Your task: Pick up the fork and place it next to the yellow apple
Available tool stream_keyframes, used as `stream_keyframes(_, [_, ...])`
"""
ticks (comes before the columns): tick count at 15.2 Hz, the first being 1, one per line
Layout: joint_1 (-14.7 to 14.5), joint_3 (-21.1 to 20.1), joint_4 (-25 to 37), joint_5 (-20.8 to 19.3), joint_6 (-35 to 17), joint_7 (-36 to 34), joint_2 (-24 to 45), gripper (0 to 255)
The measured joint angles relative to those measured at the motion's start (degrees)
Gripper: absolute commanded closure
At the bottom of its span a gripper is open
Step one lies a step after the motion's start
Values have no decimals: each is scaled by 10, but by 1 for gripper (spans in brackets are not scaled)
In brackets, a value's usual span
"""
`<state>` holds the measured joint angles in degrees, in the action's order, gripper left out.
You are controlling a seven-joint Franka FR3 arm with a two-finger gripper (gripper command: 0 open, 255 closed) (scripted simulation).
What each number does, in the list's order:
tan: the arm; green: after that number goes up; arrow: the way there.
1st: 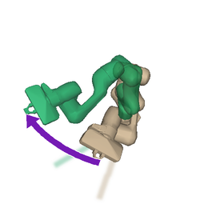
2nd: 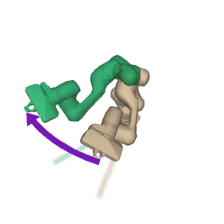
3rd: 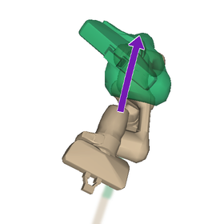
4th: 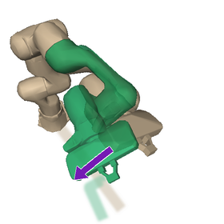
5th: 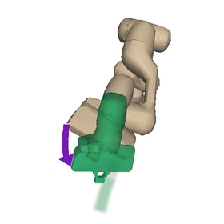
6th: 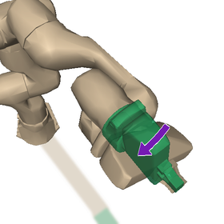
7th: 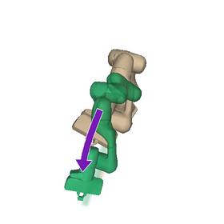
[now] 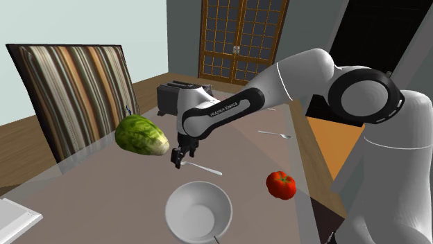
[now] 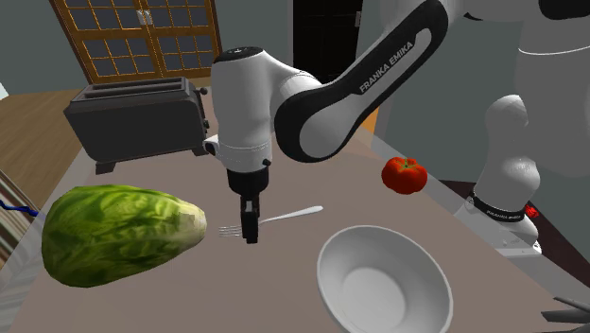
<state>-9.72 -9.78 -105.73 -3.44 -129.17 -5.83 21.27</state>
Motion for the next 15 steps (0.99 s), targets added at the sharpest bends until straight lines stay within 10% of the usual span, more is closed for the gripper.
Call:
stream_keyframes(4, [0, 0, 1, 0, -1, 0, 2, 0])
stream_keyframes(5, [0, 0, 1, 0, -1, 0, 2, 255])
stream_keyframes(15, [1, 1, 1, 0, 0, 0, 0, 255])
